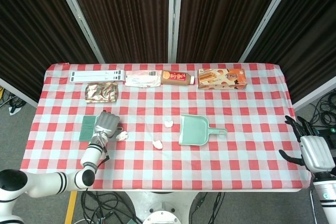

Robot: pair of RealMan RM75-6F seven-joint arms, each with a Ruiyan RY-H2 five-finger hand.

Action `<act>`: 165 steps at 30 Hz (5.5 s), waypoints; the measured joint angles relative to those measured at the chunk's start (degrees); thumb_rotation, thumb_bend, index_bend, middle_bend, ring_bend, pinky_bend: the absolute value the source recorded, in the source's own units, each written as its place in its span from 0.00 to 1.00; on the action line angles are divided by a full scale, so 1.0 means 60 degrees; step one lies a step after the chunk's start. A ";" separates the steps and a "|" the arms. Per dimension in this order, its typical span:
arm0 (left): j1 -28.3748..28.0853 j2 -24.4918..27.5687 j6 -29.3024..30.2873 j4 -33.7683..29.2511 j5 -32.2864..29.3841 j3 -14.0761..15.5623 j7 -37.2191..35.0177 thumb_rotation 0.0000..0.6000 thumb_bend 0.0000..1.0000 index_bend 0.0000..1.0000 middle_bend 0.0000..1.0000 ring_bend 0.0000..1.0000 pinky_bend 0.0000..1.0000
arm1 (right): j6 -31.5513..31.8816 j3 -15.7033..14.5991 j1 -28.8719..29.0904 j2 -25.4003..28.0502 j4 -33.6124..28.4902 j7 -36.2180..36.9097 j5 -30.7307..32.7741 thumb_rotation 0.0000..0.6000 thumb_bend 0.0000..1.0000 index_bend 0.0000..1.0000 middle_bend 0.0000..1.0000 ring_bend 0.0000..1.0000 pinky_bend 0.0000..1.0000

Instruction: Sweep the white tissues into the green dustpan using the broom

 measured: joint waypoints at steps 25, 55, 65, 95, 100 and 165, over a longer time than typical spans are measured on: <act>0.1505 0.2431 -0.0597 -0.0969 0.4379 0.0112 -0.6291 1.00 0.41 0.54 0.54 0.40 0.30 | -0.2754 -0.0059 0.1469 -0.0250 -0.0106 -0.0817 0.0215 1.00 0.07 0.19 0.30 0.08 0.13; 0.1970 0.3221 0.0019 -0.0745 0.8447 0.0187 -0.9310 1.00 0.41 0.54 0.54 0.40 0.30 | -0.6012 0.0651 0.4477 -0.3603 0.2090 -0.3613 0.3124 1.00 0.28 0.34 0.41 0.14 0.15; 0.1974 0.3256 0.0044 -0.0778 0.8486 0.0188 -0.9356 1.00 0.41 0.54 0.54 0.40 0.30 | -0.5674 0.0517 0.4570 -0.3959 0.2286 -0.4042 0.3156 1.00 0.26 0.42 0.45 0.17 0.16; 0.2012 0.3322 0.0031 -0.0718 0.8509 0.0227 -0.9456 1.00 0.41 0.54 0.54 0.40 0.30 | -0.5436 0.0527 0.4891 -0.4520 0.2620 -0.4367 0.3495 1.00 0.27 0.48 0.50 0.22 0.20; 0.1986 0.3321 -0.0044 -0.0675 0.8471 0.0216 -0.9471 1.00 0.41 0.54 0.54 0.40 0.30 | -0.5410 0.0544 0.4929 -0.4572 0.2660 -0.4401 0.3551 1.00 0.32 0.57 0.55 0.26 0.22; 0.0579 0.1178 -0.0901 0.0433 0.8535 -0.0316 -1.1387 1.00 0.41 0.54 0.54 0.40 0.32 | -0.6629 0.0583 0.6211 -0.4435 0.3162 -0.2574 0.2175 1.00 0.40 0.65 0.58 0.29 0.22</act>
